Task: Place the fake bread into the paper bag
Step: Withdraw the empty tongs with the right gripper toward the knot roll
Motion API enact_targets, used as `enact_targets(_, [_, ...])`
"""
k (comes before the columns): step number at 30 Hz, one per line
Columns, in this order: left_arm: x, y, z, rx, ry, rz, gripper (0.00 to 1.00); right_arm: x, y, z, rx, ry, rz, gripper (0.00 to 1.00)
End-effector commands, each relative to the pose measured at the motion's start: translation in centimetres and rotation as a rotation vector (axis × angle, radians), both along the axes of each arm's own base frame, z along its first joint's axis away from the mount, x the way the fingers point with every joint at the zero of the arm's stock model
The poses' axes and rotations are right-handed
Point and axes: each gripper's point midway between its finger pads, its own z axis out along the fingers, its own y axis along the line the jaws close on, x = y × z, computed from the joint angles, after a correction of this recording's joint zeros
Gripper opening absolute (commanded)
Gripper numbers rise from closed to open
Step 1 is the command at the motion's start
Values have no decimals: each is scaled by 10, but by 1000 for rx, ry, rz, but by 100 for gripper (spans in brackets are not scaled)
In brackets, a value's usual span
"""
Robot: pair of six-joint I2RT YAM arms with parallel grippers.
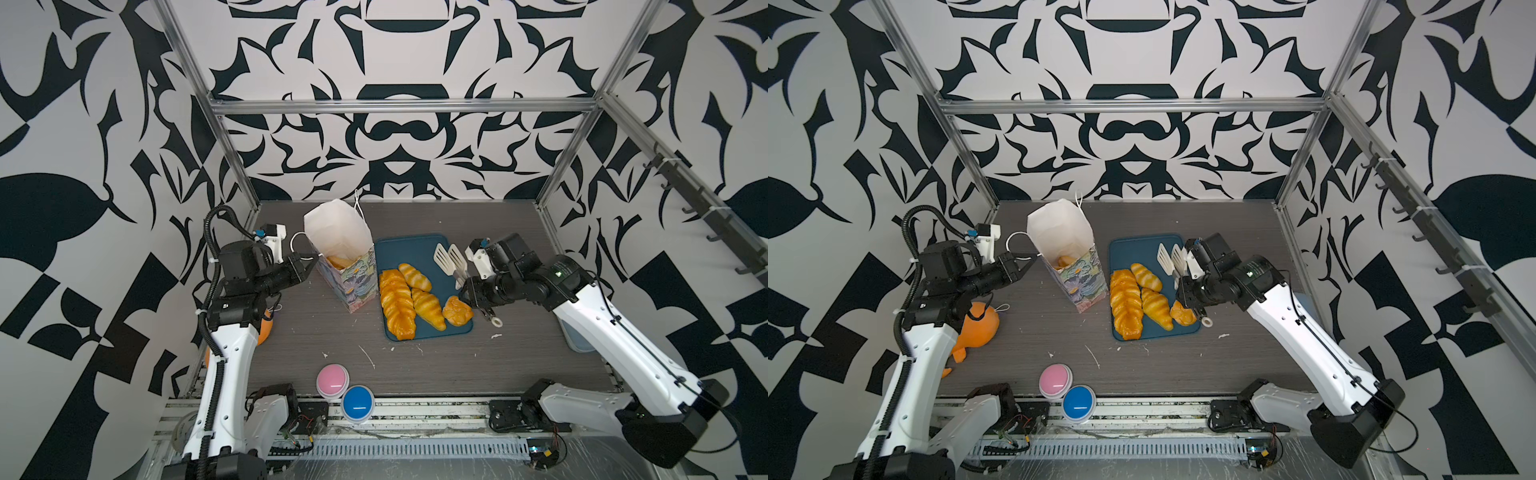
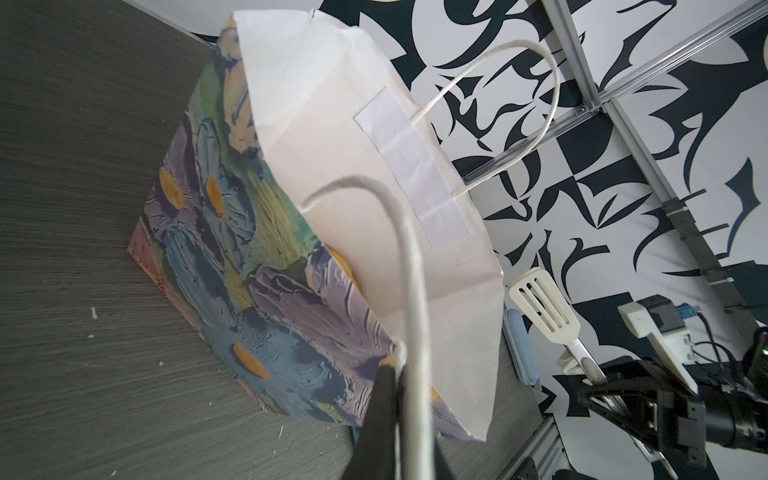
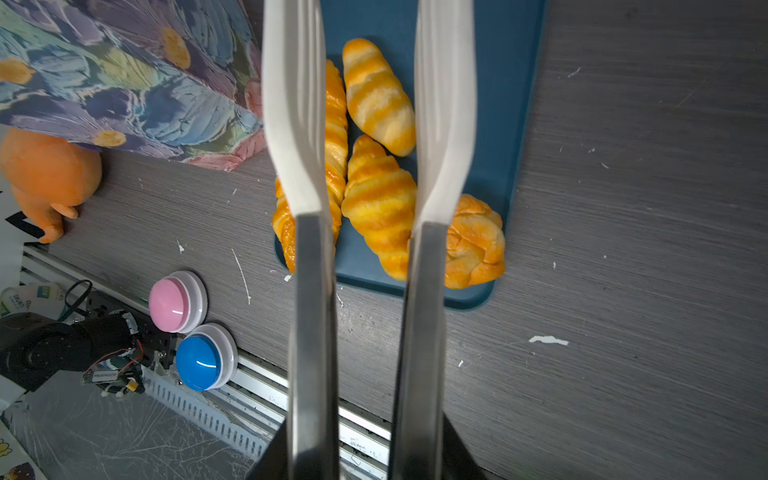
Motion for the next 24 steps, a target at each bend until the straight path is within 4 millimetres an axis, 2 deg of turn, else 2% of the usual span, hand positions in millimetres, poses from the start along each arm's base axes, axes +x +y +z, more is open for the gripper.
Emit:
enact_targets(1, [-1,-2,4,-16,-5,-13,0,-6,-6,1,11,10,-20,39])
enact_targets(10, [0,-2,2,-16,1,-14,0,-17,-21,-31,-31,104,-63,40])
enact_targets(24, [2,-2,2,-15,6,-15,0,-28,-49,-61,-73,211,-141,40])
